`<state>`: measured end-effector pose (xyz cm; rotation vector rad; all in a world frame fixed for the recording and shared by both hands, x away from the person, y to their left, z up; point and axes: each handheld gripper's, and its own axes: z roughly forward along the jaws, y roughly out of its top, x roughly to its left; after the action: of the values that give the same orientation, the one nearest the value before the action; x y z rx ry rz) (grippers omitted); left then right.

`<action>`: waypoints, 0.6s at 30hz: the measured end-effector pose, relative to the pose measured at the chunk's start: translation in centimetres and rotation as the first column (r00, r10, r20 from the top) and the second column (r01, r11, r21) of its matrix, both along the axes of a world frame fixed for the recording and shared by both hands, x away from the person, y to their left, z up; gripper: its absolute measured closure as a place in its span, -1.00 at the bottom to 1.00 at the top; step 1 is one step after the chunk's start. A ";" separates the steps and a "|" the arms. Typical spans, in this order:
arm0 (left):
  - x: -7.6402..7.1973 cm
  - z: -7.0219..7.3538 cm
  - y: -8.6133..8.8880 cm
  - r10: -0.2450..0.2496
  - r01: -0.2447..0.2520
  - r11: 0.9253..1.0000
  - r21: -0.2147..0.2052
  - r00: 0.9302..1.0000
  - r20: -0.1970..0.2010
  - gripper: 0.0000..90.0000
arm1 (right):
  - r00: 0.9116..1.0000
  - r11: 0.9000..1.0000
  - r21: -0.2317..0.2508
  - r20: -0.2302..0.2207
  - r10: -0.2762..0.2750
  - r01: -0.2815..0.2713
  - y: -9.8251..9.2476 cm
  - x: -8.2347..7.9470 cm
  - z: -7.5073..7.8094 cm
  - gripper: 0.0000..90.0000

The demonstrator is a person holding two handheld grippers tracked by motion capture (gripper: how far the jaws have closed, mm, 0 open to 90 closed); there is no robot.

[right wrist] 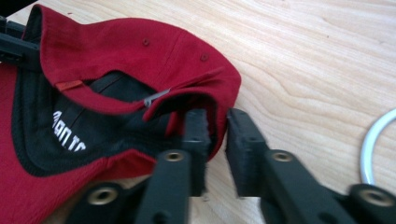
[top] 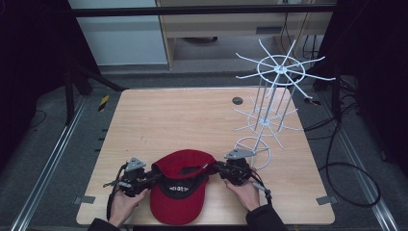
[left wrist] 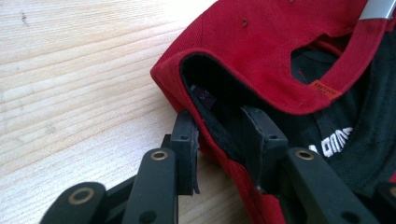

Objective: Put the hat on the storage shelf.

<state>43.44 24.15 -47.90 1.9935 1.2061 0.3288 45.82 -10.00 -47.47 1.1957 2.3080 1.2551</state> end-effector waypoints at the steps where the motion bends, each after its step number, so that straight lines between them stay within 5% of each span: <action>1: 0.0 0.0 0.0 0.000 0.000 1.000 -0.002 1.000 0.005 0.47 | 1.000 1.000 -0.003 0.005 -0.003 0.003 0.1 0.0 0.1 0.85; 7: -0.6 0.9 0.6 0.016 -0.014 0.999 -0.030 0.997 0.072 0.09 | 0.999 0.999 0.037 0.047 -0.014 0.012 0.5 -0.3 1.3 0.91; 9: -1.2 1.8 1.2 0.026 -0.020 0.998 -0.052 0.991 0.134 -0.04 | 0.998 0.999 0.052 0.063 -0.007 0.004 0.6 -0.4 1.9 0.91; 11: -1.3 2.1 1.3 0.029 -0.020 0.998 -0.061 0.989 0.148 -0.12 | 0.998 0.998 0.057 0.063 -0.008 0.004 0.7 -0.5 2.1 0.91; 13: -1.4 3.0 0.8 0.006 0.010 0.997 -0.083 0.981 0.192 -0.14 | 0.998 0.998 0.059 0.066 -0.004 0.001 0.8 -0.5 2.4 0.91; 18: -0.9 4.0 -1.8 -0.076 0.093 0.993 -0.070 0.973 0.217 -0.21 | 0.997 0.998 0.070 0.074 0.000 -0.005 0.9 -0.5 3.0 0.91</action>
<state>42.54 22.39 -43.95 1.8808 0.9816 0.4335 45.36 -9.06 -44.50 1.1478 2.2307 1.3680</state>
